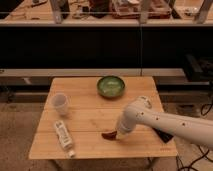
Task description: Drag the pepper across the table
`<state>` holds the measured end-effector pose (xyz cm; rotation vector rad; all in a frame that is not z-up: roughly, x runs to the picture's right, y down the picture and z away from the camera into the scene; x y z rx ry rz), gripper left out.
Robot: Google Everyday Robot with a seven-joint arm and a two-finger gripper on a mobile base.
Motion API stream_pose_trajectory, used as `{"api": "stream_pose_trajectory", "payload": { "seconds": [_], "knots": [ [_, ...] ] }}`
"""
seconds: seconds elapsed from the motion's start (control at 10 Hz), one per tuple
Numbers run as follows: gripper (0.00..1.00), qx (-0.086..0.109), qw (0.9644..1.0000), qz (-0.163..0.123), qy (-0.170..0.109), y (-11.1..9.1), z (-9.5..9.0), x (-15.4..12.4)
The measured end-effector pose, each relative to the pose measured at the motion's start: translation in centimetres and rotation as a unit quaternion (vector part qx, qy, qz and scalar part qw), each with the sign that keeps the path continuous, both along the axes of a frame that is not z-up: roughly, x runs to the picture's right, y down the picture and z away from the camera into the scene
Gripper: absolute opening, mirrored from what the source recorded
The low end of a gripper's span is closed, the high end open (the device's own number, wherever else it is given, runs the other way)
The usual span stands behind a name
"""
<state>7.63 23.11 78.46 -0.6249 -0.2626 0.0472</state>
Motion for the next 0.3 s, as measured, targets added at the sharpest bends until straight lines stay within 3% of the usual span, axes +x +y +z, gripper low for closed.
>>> {"api": "stream_pose_trajectory", "payload": {
  "seconds": [0.3],
  "knots": [
    [0.21, -0.002, 1.0000, -0.005, 0.007, 0.38, 0.09, 0.17]
  ]
}}
